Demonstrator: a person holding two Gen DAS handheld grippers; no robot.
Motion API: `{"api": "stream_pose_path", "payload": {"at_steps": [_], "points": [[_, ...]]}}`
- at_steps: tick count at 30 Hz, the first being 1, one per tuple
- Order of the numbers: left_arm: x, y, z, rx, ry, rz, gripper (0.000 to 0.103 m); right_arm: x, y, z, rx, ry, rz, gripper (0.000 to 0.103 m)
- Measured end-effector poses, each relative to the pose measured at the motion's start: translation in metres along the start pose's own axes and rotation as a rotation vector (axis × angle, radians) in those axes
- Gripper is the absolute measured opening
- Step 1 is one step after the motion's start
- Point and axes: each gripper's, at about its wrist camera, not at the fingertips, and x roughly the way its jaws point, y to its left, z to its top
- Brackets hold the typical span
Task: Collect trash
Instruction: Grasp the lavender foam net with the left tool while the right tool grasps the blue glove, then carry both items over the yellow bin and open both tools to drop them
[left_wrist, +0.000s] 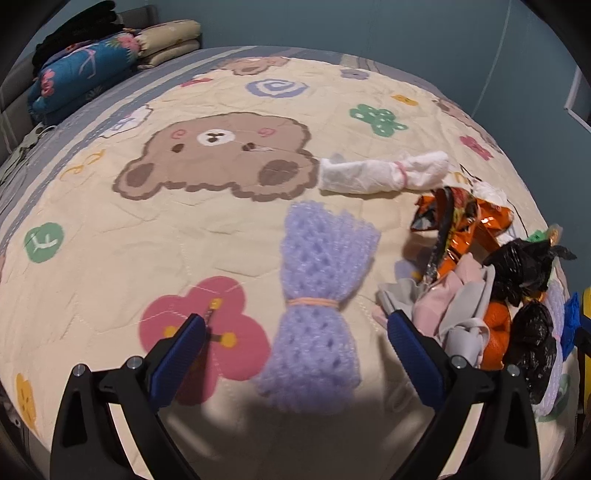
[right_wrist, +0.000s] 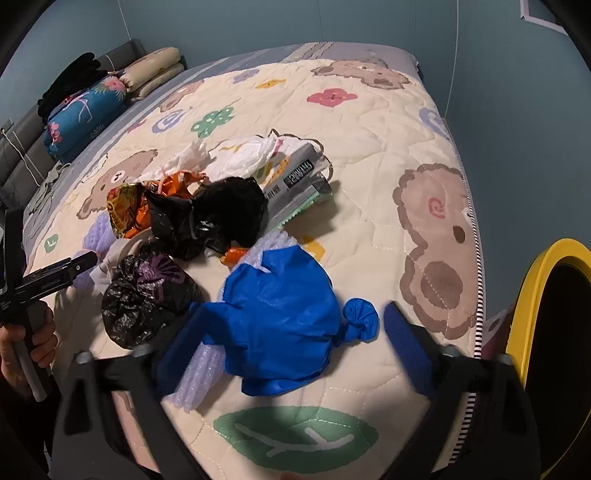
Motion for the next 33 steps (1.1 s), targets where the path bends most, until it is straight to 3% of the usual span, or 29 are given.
{"api": "stream_pose_path", "payload": {"at_steps": [5,7,8,12,18,26,33], "points": [[0.01,-0.007,0.0,0.036,0.016,-0.027,0.079,0.006,-0.003,-0.004,0.004,0.031,0.025,0.066],[0.011,-0.007,0.0,0.041,0.016,-0.046,0.074,0.007,-0.003,-0.005,-0.003,0.03,0.029,0.053],[0.012,-0.007,0.001,0.044,0.011,-0.057,0.068,0.007,-0.004,-0.004,-0.002,0.03,0.032,0.05],[0.014,-0.003,0.002,0.026,0.01,-0.066,0.028,0.004,-0.008,-0.004,0.014,0.019,0.069,0.029],[0.005,0.0,0.002,0.003,-0.02,-0.104,0.025,-0.003,-0.011,-0.006,0.023,-0.005,0.099,0.019],[-0.049,-0.009,0.003,0.019,-0.134,-0.161,0.025,-0.04,-0.018,-0.005,0.042,-0.136,0.162,0.018],[-0.101,-0.032,0.001,0.077,-0.201,-0.177,0.025,-0.077,-0.013,-0.013,0.066,-0.151,0.261,0.018]]}}
